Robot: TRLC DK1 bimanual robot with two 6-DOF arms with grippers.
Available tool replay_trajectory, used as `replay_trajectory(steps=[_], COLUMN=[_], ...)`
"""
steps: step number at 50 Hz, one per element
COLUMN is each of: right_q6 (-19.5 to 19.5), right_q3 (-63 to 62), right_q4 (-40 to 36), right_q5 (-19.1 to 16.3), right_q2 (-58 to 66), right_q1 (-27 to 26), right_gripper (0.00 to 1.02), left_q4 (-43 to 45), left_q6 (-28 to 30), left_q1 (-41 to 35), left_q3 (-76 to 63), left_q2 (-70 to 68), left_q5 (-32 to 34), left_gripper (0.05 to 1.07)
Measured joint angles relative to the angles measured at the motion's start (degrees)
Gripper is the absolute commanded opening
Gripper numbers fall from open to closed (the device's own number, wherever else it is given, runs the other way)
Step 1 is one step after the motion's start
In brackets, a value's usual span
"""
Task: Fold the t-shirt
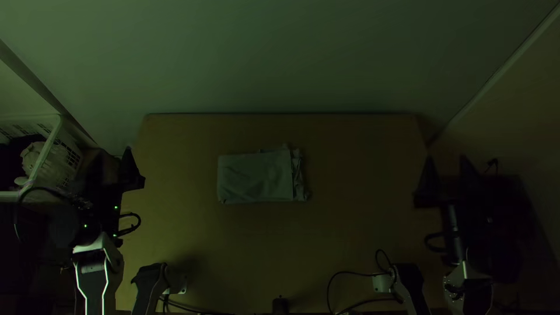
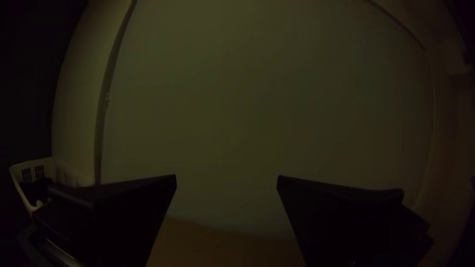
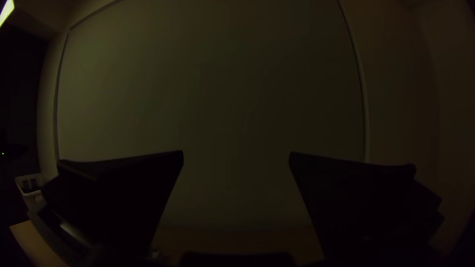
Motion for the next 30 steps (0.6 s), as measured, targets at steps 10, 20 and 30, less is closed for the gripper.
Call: replay_trajectory(steps=[10, 20, 30], right_q6=[-0.2, -0.9, -0.9], right_q3=[-6.9, -17.0, -21.8], right_q4=[1.7, 2.2, 1.2], right_q5=[-0.1, -0.2, 0.1], right_q2=[-8.0, -18.4, -19.4], right_q1=[0.6, 0.5, -0.4], right_gripper=[0.98, 0.98, 0.98], left_q4=[2.6, 2.5, 4.5], left_q6=[0.6, 4.0, 7.6], left_q1=[0.5, 0.9, 2.9], left_q3=[-11.6, -21.7, -27.7], left_q2=[-13.0, -24.7, -25.1], left_q5=[0.0, 0.0, 0.0], left_gripper=[1.03, 1.03, 1.03])
